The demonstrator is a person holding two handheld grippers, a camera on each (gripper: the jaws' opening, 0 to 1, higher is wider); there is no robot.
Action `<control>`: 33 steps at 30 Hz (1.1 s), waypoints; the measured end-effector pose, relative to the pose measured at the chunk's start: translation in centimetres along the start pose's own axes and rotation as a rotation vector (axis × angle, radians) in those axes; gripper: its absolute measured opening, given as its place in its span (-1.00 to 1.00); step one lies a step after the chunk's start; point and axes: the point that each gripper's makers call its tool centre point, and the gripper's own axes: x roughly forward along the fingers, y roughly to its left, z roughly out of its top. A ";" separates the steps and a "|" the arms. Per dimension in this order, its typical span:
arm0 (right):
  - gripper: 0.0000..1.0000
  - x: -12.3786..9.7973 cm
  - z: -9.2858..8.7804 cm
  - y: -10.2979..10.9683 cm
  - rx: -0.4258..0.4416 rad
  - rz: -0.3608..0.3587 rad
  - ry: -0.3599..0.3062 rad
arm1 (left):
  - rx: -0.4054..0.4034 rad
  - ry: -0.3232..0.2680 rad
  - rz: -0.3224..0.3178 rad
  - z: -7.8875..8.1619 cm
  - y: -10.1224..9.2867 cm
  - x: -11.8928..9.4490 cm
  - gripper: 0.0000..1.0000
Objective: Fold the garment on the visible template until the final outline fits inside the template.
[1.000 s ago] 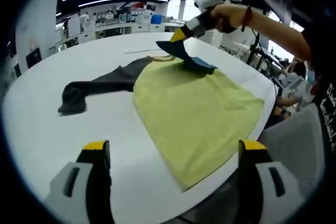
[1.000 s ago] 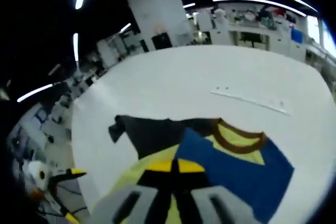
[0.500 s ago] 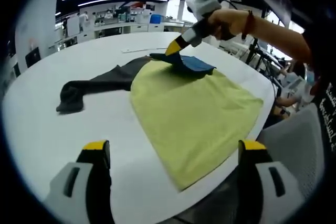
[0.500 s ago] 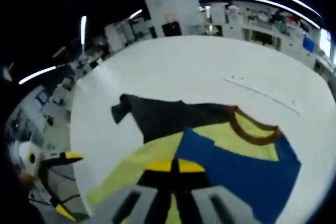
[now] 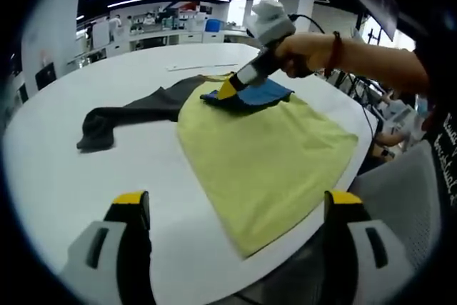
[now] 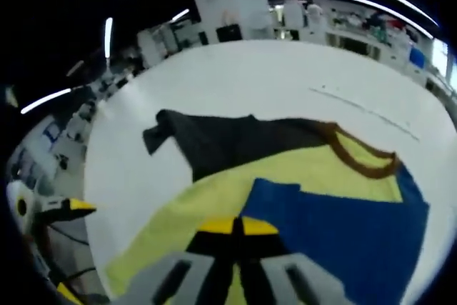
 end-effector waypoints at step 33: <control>-0.60 -1.9 -3.0 -4.3 0.030 -0.195 -0.011 | 0.039 -0.011 0.018 0.7 0.3 -0.9 0.98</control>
